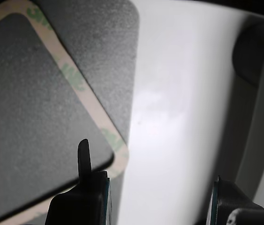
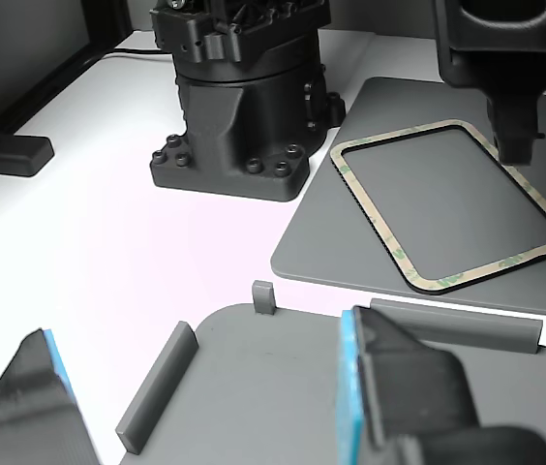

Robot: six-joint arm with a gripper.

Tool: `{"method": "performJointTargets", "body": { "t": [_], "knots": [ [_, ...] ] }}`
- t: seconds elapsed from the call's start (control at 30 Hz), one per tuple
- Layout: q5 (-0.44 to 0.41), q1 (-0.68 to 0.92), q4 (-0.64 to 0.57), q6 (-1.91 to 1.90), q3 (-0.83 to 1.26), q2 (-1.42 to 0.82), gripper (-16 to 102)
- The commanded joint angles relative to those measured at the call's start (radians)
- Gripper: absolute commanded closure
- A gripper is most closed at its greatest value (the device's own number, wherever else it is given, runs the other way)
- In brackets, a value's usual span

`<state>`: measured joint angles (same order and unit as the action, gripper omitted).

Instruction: Move top rectangular frame to the holder.

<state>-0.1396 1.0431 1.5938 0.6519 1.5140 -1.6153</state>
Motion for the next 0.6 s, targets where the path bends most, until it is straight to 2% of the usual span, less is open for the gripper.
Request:
{"method": "performJointTargets", "body": {
  "t": [0.0, 0.1, 0.17, 0.27, 0.4, 0.57],
  "knots": [
    [-0.011, 0.006, 0.003, 0.067, -0.038, 0.041, -2],
    [-0.032, 0.035, -0.005, 0.109, -0.049, 0.081, -4],
    [0.003, 0.040, -0.008, 0.112, -0.081, 0.114, -2],
    [0.061, 0.040, 0.011, 0.127, -0.144, 0.166, -6],
    [0.087, 0.054, 0.002, 0.152, -0.138, 0.187, -13],
    [0.104, 0.054, -0.038, 0.184, -0.086, 0.175, -13]
  ]
}}
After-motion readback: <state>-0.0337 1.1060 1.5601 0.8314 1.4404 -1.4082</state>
